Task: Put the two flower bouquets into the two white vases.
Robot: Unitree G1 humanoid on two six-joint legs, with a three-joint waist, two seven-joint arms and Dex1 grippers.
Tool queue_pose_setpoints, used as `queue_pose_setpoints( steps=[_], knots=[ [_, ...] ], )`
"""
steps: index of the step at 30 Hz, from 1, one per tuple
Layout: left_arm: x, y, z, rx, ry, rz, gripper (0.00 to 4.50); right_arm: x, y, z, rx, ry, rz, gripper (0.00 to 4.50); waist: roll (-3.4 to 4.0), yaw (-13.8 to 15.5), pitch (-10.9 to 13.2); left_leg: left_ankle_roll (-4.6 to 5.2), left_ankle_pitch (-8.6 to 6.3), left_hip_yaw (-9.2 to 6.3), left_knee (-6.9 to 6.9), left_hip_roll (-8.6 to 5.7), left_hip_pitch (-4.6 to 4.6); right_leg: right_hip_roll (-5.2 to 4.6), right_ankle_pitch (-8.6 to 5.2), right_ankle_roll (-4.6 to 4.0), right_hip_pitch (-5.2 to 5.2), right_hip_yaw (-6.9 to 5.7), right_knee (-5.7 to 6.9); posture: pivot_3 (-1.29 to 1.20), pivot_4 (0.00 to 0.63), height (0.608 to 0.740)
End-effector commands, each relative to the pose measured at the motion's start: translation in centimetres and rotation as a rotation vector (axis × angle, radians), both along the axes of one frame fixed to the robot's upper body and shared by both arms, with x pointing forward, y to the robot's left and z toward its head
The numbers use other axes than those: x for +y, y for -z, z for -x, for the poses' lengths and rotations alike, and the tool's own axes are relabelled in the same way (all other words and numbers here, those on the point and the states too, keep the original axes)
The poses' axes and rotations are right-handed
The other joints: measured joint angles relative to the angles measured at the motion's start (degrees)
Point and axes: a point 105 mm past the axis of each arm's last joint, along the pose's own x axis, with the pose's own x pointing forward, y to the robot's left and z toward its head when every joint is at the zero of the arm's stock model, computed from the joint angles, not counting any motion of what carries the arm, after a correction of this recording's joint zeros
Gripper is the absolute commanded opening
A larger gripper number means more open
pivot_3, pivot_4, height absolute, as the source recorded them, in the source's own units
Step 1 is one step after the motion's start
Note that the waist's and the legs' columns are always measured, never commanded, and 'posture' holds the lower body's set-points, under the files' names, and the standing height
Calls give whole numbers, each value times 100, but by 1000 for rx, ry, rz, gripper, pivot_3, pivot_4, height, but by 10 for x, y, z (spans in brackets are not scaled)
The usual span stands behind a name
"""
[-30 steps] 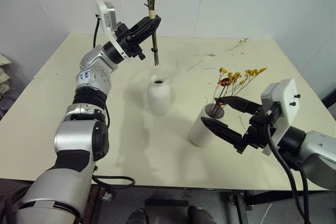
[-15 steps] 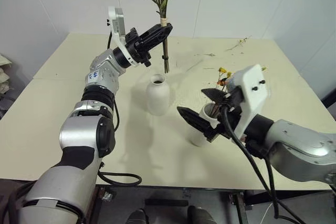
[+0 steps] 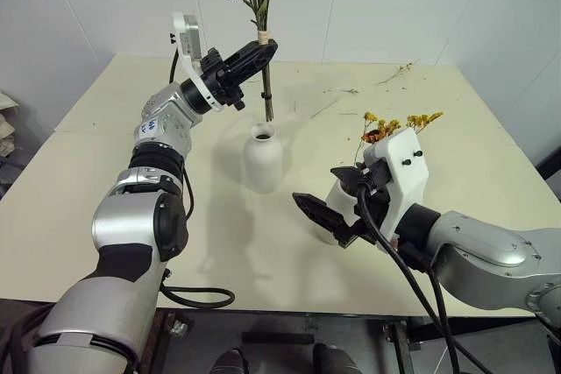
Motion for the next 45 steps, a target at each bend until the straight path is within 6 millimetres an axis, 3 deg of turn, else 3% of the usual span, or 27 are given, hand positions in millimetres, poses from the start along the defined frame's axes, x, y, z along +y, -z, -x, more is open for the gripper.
queue_pose_setpoints(
  steps=[1,11,27,41,45],
  knots=[
    [9,-5,0,-29,-33,4,63,2,-7,3,-40,-22,14,4500,0,1,0,1,0,0,1,0,0,0,0,0,0,0,0,0,150,740],
    [14,5,-4,0,-61,14,63,2,-36,7,-184,-56,-33,4500,0,13,0,1,1,0,1,-1,-2,-1,0,0,0,0,-2,0,150,740],
    [10,29,-8,56,-59,-25,63,-3,-34,8,-181,-46,-33,4500,0,10,0,2,1,0,1,-1,0,-1,0,0,-1,0,3,0,150,740],
    [2,35,-3,49,-24,-74,4328,-6,-32,8,-177,-50,-23,4500,0,7,0,2,1,0,0,0,0,0,0,0,-1,0,3,0,150,740],
    [11,33,2,19,-22,-124,4489,-10,-32,9,-176,-39,-13,4500,0,8,0,2,1,0,1,0,0,-1,0,0,0,0,3,0,150,740]
  ],
)
